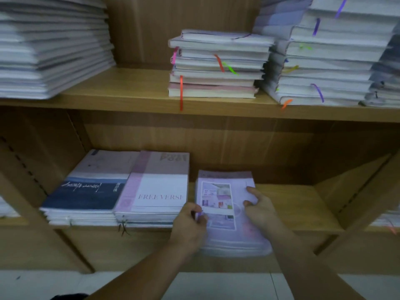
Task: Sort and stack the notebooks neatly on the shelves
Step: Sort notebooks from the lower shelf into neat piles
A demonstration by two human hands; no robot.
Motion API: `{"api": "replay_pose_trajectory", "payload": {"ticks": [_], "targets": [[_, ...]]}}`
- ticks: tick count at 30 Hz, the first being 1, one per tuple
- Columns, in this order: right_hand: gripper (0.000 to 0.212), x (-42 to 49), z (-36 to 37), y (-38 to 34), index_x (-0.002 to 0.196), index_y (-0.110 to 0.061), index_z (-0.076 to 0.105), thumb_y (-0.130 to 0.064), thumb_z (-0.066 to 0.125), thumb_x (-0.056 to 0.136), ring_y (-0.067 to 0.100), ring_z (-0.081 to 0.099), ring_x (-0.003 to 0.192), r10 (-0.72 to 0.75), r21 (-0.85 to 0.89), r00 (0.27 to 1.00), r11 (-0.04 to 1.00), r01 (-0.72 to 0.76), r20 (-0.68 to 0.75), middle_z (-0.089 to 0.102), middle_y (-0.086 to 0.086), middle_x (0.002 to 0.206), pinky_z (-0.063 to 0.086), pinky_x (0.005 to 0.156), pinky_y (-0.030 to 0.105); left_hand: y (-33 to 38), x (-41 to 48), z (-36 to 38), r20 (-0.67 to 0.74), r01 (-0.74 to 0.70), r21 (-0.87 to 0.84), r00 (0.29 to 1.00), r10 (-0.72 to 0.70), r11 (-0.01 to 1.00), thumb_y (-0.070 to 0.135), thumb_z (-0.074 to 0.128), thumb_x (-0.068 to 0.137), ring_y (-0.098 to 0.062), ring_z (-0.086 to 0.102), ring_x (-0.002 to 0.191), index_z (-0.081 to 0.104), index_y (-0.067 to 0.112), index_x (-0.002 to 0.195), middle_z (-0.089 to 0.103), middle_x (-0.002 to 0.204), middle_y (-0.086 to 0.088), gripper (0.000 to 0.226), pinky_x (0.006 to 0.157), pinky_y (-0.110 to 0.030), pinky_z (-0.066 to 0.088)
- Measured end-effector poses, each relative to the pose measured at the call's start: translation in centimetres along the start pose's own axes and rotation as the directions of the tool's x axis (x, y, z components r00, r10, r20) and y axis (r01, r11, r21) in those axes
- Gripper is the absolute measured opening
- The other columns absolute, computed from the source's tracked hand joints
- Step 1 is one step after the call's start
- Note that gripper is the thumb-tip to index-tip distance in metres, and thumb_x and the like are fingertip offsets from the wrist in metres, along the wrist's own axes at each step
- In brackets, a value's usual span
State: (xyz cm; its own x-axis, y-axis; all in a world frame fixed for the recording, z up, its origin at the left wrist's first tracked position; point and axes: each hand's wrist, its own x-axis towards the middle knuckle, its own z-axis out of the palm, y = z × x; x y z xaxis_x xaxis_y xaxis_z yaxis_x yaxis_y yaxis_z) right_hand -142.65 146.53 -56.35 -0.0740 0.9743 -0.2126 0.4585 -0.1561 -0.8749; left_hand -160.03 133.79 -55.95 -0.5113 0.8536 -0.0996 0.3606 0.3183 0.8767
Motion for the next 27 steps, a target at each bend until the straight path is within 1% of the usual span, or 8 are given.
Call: {"api": "replay_pose_trajectory", "payload": {"ticks": [5,8,9,11,13,17,24,27], "targets": [[0.046,0.1,1.0,-1.0,0.144,-0.035,0.052,-0.017,0.054,0.102,0.018,0.056,0.062,-0.045,-0.056,0.999,0.997,0.046,0.023,0.067,0.001,0.097,0.048,0.052,0.028,-1.8,-2.5,-2.3,0.307,-0.175,0.286,0.948,0.083,0.942,0.046,0.064,0.095,-0.012,0.062,0.119,0.04,0.034,0.154,0.062,0.139,0.004,0.065,0.09,-0.015,0.044],[0.039,-0.1,0.0,-0.8,0.138,-0.029,0.06,-0.024,0.063,0.1,0.017,0.062,0.091,-0.086,-0.047,0.995,0.995,0.088,0.046,0.061,0.004,0.136,0.056,0.077,0.033,-2.7,-3.2,-3.4,0.376,-0.318,0.41,0.913,0.159,0.855,0.046,0.06,0.097,-0.018,0.064,0.11,0.032,0.034,0.158,0.07,0.123,-0.003,0.069,0.083,-0.024,0.046],[0.039,-0.4,-0.6,-0.9,0.137,-0.028,0.061,-0.027,0.066,0.098,0.017,0.061,0.103,-0.104,-0.033,0.993,0.994,0.106,0.057,0.057,0.004,0.143,0.055,0.085,0.031,-2.8,-3.1,-3.6,0.376,-0.37,0.461,0.905,0.2,0.807,0.047,0.058,0.097,-0.019,0.064,0.11,0.032,0.034,0.159,0.069,0.125,-0.003,0.068,0.083,-0.025,0.046],[0.051,-1.5,-1.9,-1.4,0.139,-0.026,0.059,-0.029,0.075,0.091,0.011,0.06,0.107,-0.138,0.005,0.981,0.99,0.138,0.138,0.055,0.003,0.144,0.053,0.083,0.021,-3.0,-2.9,-3.5,0.374,-0.438,0.493,0.887,0.271,0.752,0.052,0.06,0.094,-0.019,0.062,0.115,0.037,0.031,0.156,0.06,0.14,0.0,0.069,0.09,-0.026,0.048],[0.081,-2.8,-3.0,-1.0,0.145,-0.031,0.051,-0.037,0.089,0.074,0.007,0.056,0.114,-0.118,-0.124,0.951,0.98,0.158,0.285,0.05,-0.006,0.143,0.051,0.084,0.015,-2.8,-3.0,-3.1,0.375,-0.46,0.499,0.879,0.295,0.734,0.058,0.063,0.088,-0.022,0.064,0.112,0.042,0.031,0.146,0.056,0.139,-0.001,0.068,0.091,-0.032,0.053],[0.128,-4.7,-3.2,1.6,0.156,-0.042,0.029,-0.048,0.098,0.05,0.018,0.041,0.135,-0.026,-0.501,0.898,0.823,0.268,0.438,0.034,-0.006,0.152,0.045,0.11,0.035,-3.2,-2.7,-1.9,0.337,-0.437,0.518,0.895,0.294,0.735,0.055,0.07,0.083,-0.026,0.066,0.106,0.04,0.03,0.133,0.063,0.122,-0.003,0.064,0.081,-0.035,0.056],[0.111,-4.4,-4.3,2.7,0.151,-0.043,0.039,-0.033,0.098,0.058,0.016,0.046,0.119,-0.12,-0.464,0.909,0.829,0.314,0.4,0.041,-0.004,0.135,0.045,0.102,0.025,-4.2,-2.4,-0.7,0.319,-0.473,0.504,0.879,0.354,0.722,0.051,0.07,0.087,-0.028,0.065,0.106,0.042,0.031,0.13,0.066,0.119,-0.002,0.055,0.081,-0.036,0.055],[0.106,-4.1,-4.3,3.2,0.149,-0.045,0.04,-0.028,0.097,0.061,0.019,0.048,0.123,-0.134,-0.433,0.9,0.841,0.325,0.415,0.041,-0.004,0.136,0.048,0.105,0.03,-4.6,-3.0,-0.9,0.241,-0.339,0.324,0.932,0.269,0.883,0.04,0.081,0.077,-0.019,0.068,0.101,0.039,0.038,0.125,0.068,0.115,0.008,0.063,0.079,-0.029,0.056]]}}
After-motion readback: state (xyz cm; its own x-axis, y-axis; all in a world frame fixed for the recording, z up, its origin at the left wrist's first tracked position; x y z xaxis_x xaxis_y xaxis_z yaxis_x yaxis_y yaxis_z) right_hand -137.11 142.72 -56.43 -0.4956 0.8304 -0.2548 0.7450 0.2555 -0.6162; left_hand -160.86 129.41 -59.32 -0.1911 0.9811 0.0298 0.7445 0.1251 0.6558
